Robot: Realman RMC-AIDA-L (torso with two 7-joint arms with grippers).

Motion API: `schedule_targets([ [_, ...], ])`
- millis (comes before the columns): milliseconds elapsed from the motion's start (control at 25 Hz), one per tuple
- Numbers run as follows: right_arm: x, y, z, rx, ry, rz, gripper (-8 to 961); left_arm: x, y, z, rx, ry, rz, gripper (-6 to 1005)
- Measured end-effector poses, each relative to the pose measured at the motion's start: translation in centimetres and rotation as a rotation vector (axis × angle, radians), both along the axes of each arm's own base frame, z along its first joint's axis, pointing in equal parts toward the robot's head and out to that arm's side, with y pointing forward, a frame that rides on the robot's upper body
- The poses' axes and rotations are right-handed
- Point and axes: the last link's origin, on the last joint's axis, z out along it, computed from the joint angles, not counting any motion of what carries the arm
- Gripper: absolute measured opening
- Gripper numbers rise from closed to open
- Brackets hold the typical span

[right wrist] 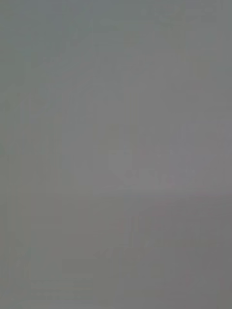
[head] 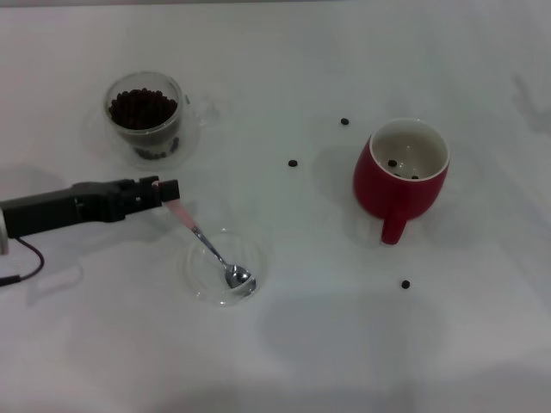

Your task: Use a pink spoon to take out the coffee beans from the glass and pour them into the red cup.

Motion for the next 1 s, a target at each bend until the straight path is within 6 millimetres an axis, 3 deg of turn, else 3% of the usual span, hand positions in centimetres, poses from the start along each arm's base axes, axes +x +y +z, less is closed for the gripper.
schedule_targets([
  [240, -0.1, 0.0, 0.1, 0.005, 0.003, 0.009, 695, 0.2, 1.2, 1.3, 0.06, 0.016, -0.048, 541],
  [600, -0.7, -0.3, 0.4, 0.03, 0.012, 0.056, 695, 1.4, 2.6, 2.8, 0.143, 0.052, -0.165, 542],
  [840, -1.5, -1.8, 0.5, 0.055, 0.044, 0.135, 695, 2.7, 2.8, 5.7, 0.408, 0.041, -0.371, 539],
  [1000, -1.5, -2.6, 0.6, 0.072, 0.058, 0.153, 695, 2.0, 3.0, 8.9, 0.604, 0.054, -0.38, 537],
])
